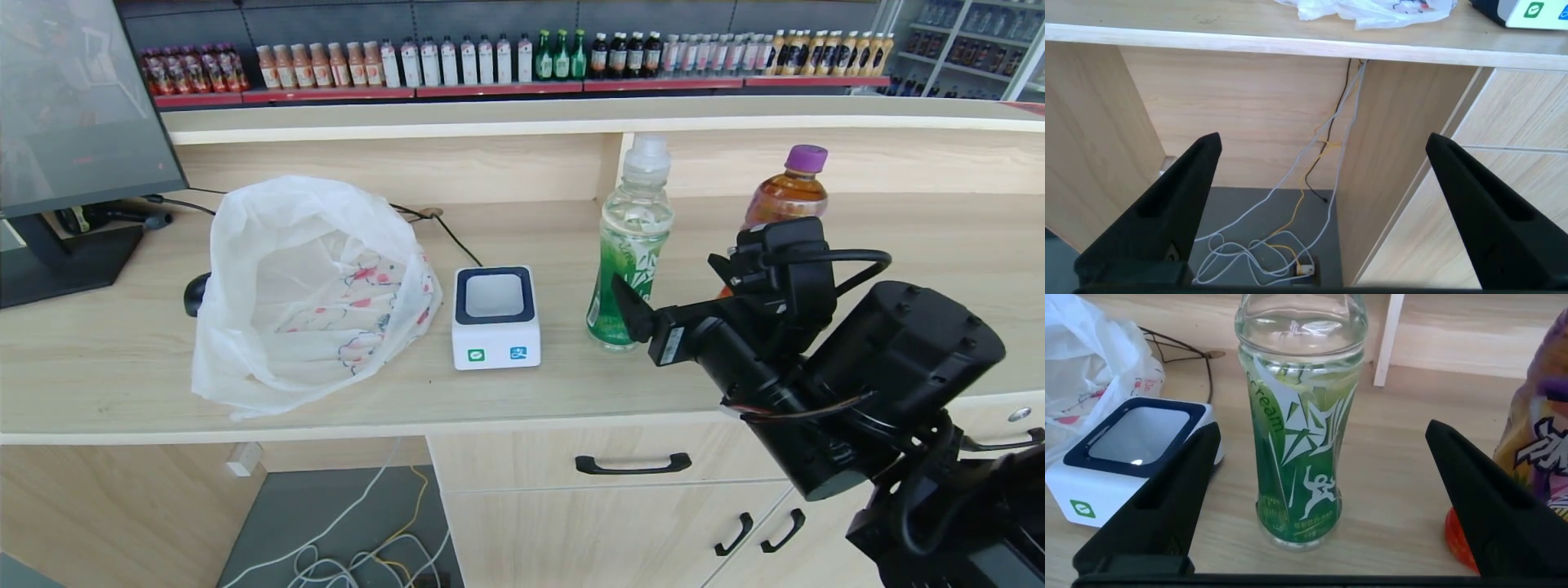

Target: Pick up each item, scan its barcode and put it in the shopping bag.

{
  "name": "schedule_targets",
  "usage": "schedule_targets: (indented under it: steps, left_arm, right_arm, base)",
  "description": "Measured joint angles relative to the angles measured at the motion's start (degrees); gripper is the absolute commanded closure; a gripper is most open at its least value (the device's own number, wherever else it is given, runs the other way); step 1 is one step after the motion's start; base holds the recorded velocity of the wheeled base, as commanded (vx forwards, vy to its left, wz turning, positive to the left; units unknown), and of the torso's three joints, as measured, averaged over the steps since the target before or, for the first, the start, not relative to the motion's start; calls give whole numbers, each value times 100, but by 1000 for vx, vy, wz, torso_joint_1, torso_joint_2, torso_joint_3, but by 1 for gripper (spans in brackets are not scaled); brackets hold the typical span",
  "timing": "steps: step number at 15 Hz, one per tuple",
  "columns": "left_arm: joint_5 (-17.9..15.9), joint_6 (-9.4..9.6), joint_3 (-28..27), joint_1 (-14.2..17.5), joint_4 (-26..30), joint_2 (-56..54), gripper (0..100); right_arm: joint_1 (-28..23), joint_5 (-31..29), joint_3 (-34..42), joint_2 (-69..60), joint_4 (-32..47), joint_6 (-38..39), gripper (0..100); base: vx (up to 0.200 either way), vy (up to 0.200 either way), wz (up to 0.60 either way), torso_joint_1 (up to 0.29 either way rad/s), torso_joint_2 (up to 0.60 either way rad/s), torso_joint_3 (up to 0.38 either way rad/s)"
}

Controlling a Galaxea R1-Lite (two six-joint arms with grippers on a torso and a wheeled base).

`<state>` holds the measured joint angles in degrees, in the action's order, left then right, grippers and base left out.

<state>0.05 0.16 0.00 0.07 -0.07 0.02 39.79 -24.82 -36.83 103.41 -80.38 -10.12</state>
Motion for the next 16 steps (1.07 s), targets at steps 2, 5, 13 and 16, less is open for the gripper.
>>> schedule_targets:
  steps: [2, 5, 13, 16]
  left_arm:
    - [-5, 2, 0, 0, 0, 0, 0]
    - [-2, 2, 0, 0, 0, 0, 0]
    - [-5, 2, 0, 0, 0, 0, 0]
    - [-5, 2, 0, 0, 0, 0, 0]
  right_arm:
    - [-21, 90, -134, 124, -2, 5, 0]
    - [-46, 110, -361, 345, -4, 98, 0]
    - [-313, 463, -781, 769, 0, 112, 0]
    - [-369, 484, -1017, 898, 40, 110, 0]
  base:
    - [0, 0, 0, 0, 0, 0]
    - [0, 0, 0, 0, 0, 0]
    - [0, 0, 0, 0, 0, 0]
    - [0, 0, 0, 0, 0, 0]
